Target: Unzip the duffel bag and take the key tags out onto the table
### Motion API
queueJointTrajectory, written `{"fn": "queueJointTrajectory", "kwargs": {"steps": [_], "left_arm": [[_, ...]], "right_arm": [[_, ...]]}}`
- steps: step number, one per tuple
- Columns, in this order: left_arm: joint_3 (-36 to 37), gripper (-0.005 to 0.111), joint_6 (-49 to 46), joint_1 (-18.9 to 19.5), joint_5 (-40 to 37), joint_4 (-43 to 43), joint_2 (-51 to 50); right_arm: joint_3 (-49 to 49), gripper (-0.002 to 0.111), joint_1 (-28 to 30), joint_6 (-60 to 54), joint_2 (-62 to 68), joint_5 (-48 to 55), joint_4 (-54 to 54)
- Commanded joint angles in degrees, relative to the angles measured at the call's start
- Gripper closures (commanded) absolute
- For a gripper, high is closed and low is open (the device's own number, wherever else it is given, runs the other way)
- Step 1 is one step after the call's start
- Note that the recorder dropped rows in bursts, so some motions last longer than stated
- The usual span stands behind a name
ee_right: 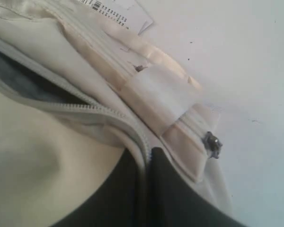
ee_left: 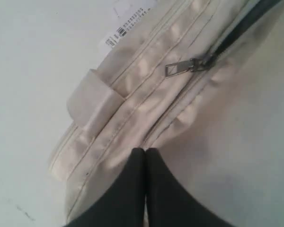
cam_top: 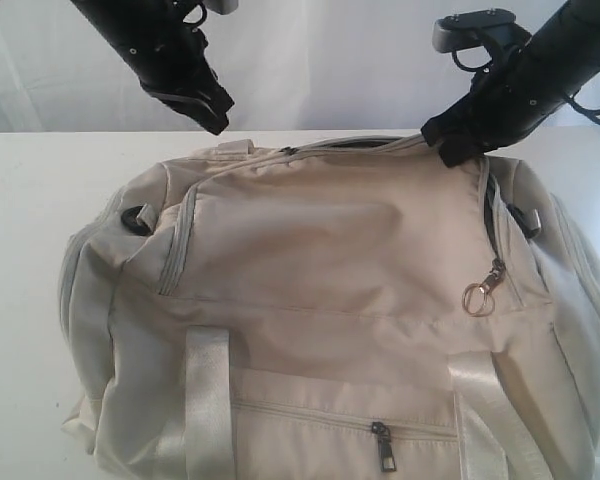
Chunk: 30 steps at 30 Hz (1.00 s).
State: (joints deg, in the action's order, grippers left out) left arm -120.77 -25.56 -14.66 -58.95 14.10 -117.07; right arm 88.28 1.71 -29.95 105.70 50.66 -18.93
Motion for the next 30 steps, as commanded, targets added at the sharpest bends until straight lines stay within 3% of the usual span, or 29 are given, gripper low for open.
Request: {"fn": "queueJointTrajectory", "kwargs": {"steps": [1,4,6,10,12,14,18,26,30], "left_arm": [[0.83,0.107,-3.82,0.12,1.26,8.02,0.51],[0.83,0.107,-6.04,0.12,3.41,10.01,-1.12],[0.83,0.104,-18.62,0.12,3.45,10.89,-2.79],[0.83,0.077,-43.73,0.12,5.46,21.49,-5.24],[0.83,0.068,-48.62,0.12,6.89,22.04,-6.56],[0.83,0.065,-51.78,0.12,7.43,21.92,-7.72],[0.83,0.065,-58.78,0.12,8.84,21.82,-9.88],[0.83,0.066,-60.59,0.12,6.65,21.36,-10.52],[0.83,0.078,-60.24,0.12,6.15,18.59,-10.52]], "right_arm": [[0.23,0.108,0.65,0.26,-0.07,0.15,0.39],[0.23,0.108,0.65,0.26,-0.07,0.91,0.39],[0.23,0.108,0.65,0.26,-0.07,1.18,0.15],[0.23,0.108,0.65,0.26,-0.07,1.52,-1.72],[0.23,0.108,0.65,0.02,-0.07,1.77,-1.72],[0.23,0.108,0.65,-0.22,-0.07,2.00,-1.72],[0.23,0.108,0.65,-1.47,-0.07,5.02,-1.72],[0.23,0.108,0.65,-1.47,-0.07,5.50,-1.72],[0.23,0.108,0.65,-1.47,-0.07,5.50,-1.72]]}}
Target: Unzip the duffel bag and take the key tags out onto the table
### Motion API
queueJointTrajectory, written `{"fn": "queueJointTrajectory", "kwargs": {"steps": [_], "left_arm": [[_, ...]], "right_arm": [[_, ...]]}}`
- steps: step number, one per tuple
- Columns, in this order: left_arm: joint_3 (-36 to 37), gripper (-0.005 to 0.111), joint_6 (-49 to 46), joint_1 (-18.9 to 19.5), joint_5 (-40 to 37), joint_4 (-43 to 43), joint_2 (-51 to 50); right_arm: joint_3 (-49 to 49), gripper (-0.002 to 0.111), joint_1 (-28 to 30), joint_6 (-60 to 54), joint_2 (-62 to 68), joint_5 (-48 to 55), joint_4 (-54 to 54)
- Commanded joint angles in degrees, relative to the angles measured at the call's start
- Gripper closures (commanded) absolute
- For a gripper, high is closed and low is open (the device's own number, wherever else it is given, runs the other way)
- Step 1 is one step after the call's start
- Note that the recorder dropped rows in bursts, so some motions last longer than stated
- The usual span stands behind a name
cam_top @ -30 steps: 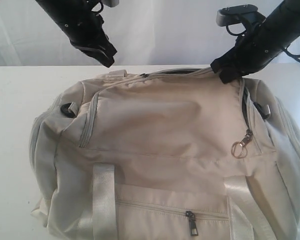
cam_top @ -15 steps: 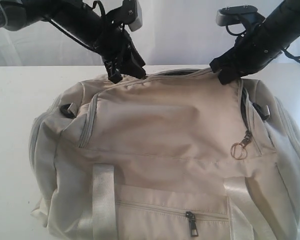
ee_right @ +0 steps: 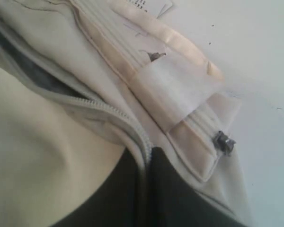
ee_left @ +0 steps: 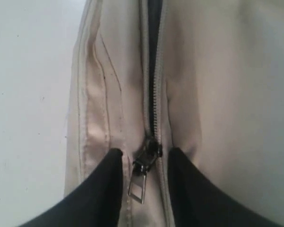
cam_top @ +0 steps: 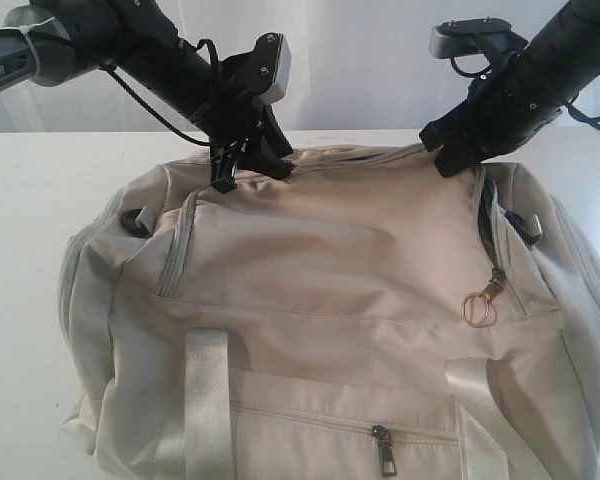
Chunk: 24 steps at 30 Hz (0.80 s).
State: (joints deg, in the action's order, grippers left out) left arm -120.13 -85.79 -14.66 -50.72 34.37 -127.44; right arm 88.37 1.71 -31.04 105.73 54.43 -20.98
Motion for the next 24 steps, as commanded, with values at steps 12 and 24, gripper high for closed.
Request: {"fn": "queueJointTrajectory", "kwargs": {"steps": [12,24], "left_arm": [[0.07,0.107,3.74,0.12,-2.92,-4.33,1.20],[0.07,0.107,8.18,0.12,-5.68,-11.66,5.25]], "right_arm": [[0.13,0.108,0.65,-0.38,-0.10,1.73,0.33],[0.13,0.108,0.65,-0.18,-0.10,1.64,0.43]]}}
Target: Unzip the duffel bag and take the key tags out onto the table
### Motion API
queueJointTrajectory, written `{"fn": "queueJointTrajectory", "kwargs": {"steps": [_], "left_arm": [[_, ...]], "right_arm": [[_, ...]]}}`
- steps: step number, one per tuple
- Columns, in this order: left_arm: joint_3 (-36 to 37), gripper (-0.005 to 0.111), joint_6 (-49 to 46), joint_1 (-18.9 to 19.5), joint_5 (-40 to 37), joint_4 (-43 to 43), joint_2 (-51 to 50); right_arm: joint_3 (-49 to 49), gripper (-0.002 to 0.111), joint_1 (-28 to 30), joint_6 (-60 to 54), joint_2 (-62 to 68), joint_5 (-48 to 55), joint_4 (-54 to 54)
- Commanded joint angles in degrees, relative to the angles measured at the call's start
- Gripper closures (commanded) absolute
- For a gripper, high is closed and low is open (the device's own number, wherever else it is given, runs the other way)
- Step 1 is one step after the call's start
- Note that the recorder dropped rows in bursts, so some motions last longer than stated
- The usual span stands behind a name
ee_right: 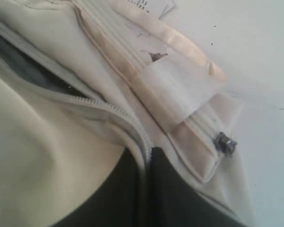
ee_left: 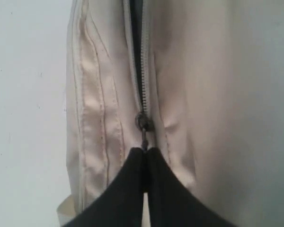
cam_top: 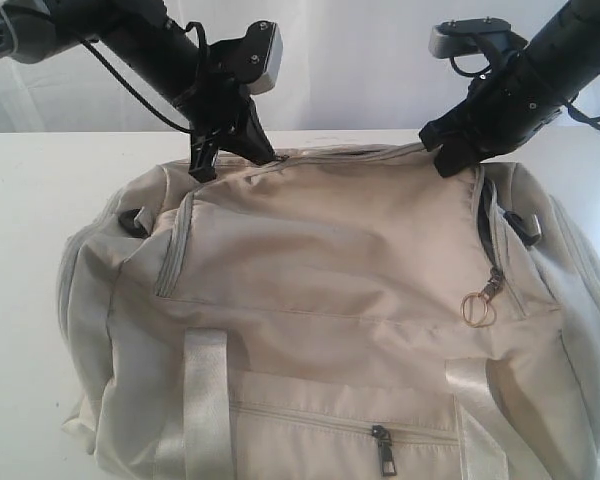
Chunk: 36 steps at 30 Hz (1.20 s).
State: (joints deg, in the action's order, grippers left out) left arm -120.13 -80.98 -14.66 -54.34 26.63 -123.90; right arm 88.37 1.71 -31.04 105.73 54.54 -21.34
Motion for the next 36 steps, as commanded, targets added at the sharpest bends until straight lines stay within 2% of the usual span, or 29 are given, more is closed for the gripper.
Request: {"fn": "queueJointTrajectory", "kwargs": {"steps": [1,14,28,30,36], "left_arm": [[0.07,0.107,3.51,0.12,-2.56,-4.74,2.11],[0.07,0.107,15.29,0.99,-9.61,-17.41,3.47],[0.07,0.107,18.65,4.67,-15.63,-19.45,8.56],[0.31,0.107,22.13,5.23,-15.63,-19.86,9.11],[4.36,0.107,24.28,5.37,-15.63,-20.67,11.97]], "right_arm": [[0.13,0.108,0.65,-0.18,-0.10,1.52,0.91],[0.13,0.108,0.65,1.36,-0.10,0.79,2.64],[0.13,0.108,0.65,5.88,-0.10,-0.93,6.45],[0.13,0.108,0.65,5.88,-0.10,-0.93,6.45],[0.13,0.108,0.65,5.88,-0.10,-1.06,6.45]]}}
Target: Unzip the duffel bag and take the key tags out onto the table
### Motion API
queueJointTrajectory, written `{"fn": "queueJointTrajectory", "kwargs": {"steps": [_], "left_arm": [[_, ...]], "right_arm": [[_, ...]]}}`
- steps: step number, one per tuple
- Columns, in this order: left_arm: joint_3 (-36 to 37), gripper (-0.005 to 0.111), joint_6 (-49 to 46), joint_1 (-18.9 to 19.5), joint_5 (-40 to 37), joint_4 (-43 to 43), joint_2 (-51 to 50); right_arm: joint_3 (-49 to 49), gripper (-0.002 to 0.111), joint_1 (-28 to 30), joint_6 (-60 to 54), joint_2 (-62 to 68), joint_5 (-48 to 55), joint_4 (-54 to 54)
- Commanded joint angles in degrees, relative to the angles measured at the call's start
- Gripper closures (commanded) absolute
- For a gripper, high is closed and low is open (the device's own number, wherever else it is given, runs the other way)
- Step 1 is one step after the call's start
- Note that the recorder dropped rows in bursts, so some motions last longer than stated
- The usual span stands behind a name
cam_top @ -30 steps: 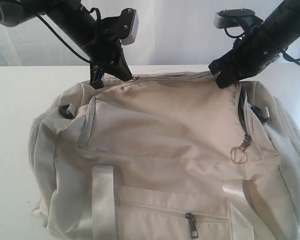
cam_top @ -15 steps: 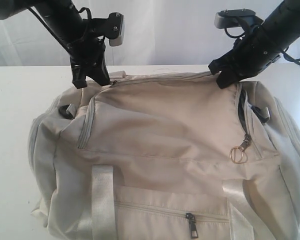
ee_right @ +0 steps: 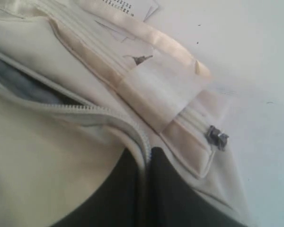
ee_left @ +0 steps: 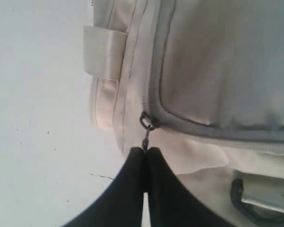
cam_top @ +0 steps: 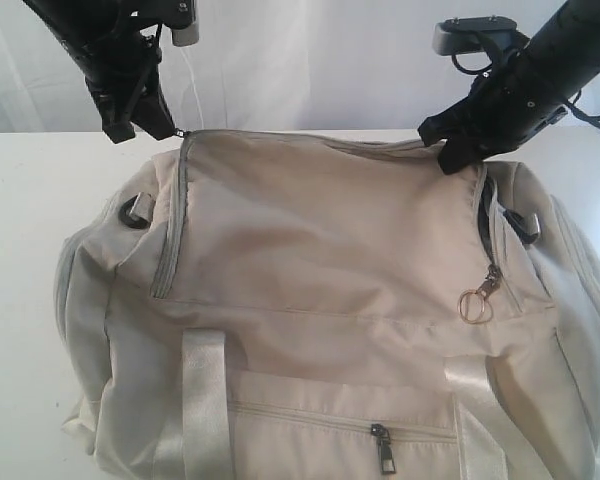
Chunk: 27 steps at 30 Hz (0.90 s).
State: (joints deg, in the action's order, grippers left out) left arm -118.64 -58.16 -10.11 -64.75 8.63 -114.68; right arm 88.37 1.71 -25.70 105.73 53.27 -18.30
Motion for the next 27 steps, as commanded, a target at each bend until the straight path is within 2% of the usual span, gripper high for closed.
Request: {"fn": "queueJointTrajectory", "kwargs": {"steps": [1,27], "left_arm": [[3.83,0.107,1.47,0.82,-5.22,-2.68,3.09],[29.49,0.107,2.53,0.62,-5.22,10.70,18.88]], "right_arm": [[0.13,0.108,0.65,0.55,-0.10,0.11,3.40],[0.13,0.108,0.65,0.55,-0.10,-0.54,2.09]]}}
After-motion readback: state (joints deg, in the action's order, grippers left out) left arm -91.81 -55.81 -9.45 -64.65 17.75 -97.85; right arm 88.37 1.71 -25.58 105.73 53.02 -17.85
